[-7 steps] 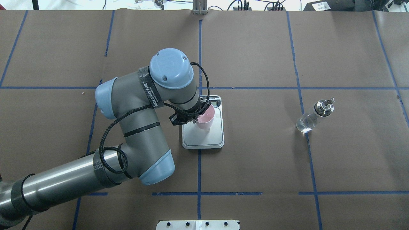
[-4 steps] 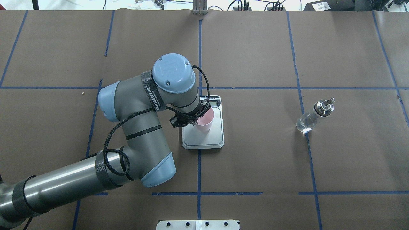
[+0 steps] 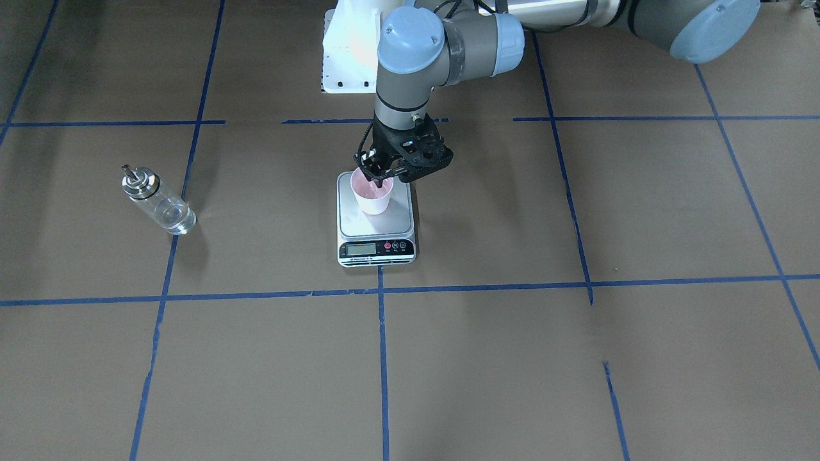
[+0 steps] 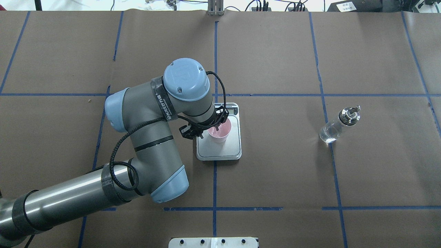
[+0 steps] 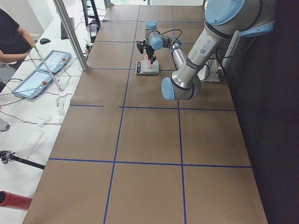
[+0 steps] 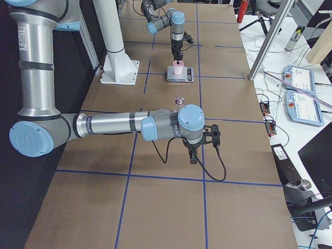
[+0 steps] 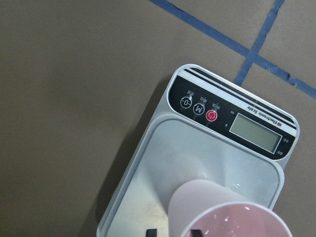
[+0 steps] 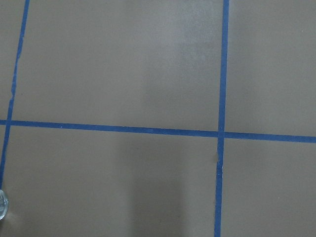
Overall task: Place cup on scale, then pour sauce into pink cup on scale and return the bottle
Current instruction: 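Open the left gripper and withdraw it from the cup while the right arm reaches in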
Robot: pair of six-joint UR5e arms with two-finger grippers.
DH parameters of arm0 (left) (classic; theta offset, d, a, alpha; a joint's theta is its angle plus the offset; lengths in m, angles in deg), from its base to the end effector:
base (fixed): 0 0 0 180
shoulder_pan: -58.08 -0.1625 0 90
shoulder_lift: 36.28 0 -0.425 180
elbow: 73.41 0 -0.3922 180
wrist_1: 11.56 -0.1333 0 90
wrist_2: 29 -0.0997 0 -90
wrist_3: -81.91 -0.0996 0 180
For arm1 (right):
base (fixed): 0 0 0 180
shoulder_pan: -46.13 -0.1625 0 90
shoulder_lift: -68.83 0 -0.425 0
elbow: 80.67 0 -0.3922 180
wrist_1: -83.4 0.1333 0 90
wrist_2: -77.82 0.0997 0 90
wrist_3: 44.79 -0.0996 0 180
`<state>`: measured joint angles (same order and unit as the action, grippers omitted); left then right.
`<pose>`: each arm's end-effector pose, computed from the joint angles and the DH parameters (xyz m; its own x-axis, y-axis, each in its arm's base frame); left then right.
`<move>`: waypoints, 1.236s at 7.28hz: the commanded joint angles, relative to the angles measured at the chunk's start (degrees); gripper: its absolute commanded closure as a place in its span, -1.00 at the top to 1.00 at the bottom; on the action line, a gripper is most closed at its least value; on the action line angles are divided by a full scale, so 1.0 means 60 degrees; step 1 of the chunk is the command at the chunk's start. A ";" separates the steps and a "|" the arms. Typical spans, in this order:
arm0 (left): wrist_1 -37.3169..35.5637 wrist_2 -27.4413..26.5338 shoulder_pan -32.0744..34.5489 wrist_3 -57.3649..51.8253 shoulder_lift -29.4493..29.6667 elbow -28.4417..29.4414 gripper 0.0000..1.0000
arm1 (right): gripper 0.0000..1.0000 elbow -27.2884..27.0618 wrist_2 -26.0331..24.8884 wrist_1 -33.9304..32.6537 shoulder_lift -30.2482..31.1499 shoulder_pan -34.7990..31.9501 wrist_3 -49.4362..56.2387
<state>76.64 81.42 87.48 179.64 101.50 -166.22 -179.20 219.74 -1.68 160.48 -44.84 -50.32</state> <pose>0.5612 -0.4293 0.1316 0.5376 -0.4476 -0.7145 0.3065 0.8932 -0.3290 0.0631 -0.4863 0.5801 0.6149 -0.0555 0.7866 -0.0762 0.9887 0.1293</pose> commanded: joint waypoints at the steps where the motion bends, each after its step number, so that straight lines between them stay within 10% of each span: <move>1: -0.0254 0.0038 0.0066 -0.0131 -0.0140 -0.0743 0.99 | 1.00 -0.0174 0.0047 -0.0101 0.0004 0.0000 -0.0044; 4: -0.1266 0.0697 0.0549 -0.1303 -0.0533 -0.2047 1.00 | 1.00 -0.3529 -0.0068 -0.2438 0.0120 0.0844 -0.2124; 9: -0.1296 0.0712 0.1105 -0.2195 -0.2160 -0.3998 1.00 | 1.00 -0.7436 -0.1675 -0.2563 0.0619 0.4224 -0.6976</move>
<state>68.89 85.76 93.31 168.07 90.75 -188.30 -219.24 213.96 -17.02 164.19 -25.75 -84.36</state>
